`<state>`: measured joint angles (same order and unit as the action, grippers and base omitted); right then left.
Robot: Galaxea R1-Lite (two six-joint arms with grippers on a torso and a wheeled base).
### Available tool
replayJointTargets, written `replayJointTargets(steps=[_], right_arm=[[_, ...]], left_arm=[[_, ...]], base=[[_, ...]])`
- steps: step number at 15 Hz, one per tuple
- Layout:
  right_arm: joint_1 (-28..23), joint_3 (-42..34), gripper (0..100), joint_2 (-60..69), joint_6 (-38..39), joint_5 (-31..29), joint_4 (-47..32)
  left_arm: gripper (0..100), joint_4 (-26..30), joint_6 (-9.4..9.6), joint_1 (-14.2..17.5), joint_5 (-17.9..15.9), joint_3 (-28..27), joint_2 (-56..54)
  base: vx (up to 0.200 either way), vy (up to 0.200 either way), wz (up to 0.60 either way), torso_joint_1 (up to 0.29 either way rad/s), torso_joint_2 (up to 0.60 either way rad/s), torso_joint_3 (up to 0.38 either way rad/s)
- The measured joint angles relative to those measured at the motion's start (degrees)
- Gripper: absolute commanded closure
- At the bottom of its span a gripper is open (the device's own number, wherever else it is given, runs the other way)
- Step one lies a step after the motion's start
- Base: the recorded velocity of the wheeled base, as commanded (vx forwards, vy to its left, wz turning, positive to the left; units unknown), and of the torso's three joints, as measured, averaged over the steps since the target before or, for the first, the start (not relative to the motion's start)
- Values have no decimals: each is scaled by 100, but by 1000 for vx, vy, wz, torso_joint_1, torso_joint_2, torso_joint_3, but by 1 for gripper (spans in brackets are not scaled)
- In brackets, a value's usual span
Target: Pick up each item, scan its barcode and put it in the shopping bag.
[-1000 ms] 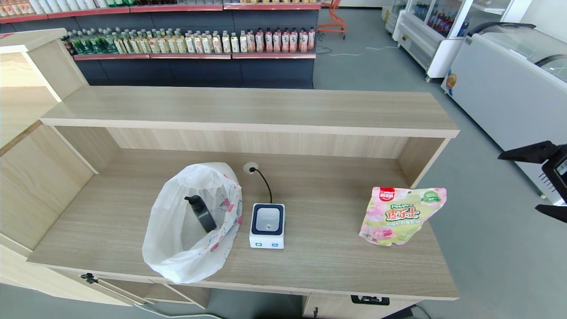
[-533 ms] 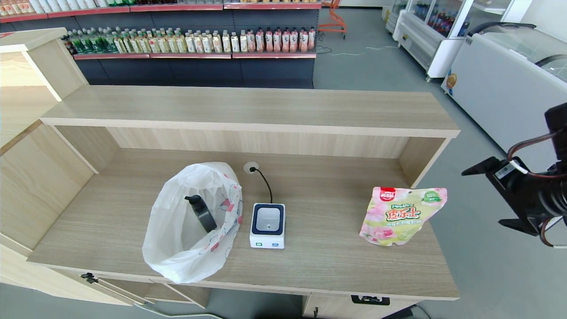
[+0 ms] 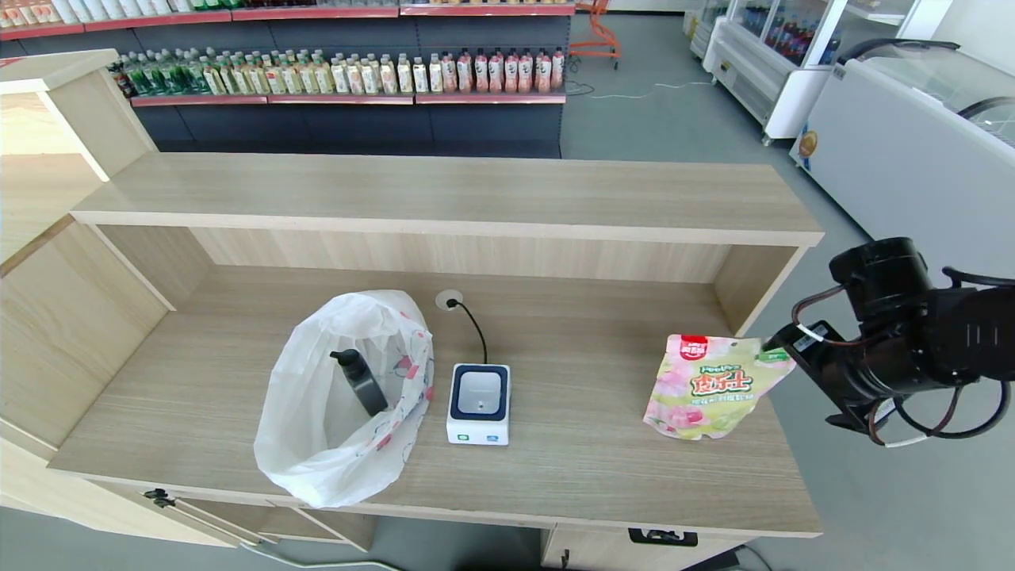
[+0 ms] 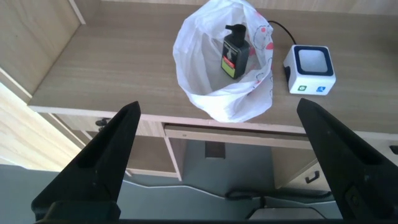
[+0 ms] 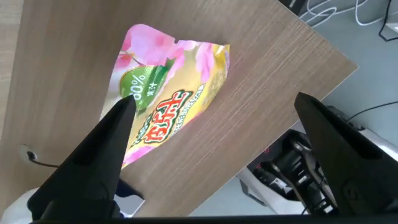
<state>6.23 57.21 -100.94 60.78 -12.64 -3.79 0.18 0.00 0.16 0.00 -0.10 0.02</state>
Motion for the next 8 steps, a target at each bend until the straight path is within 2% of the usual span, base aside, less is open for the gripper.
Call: replayJointTargets(steps=[3,8], right_arm=[[171,52,0,-496,-32,27,611],[374,244,0,-562,-51,101,658]], left_arm=[[0,0,0,0,0,0,0],[0,0,0,0,0,0,0]], base=[[0,0,0,0,0,0],[0,0,0,0,0,0]])
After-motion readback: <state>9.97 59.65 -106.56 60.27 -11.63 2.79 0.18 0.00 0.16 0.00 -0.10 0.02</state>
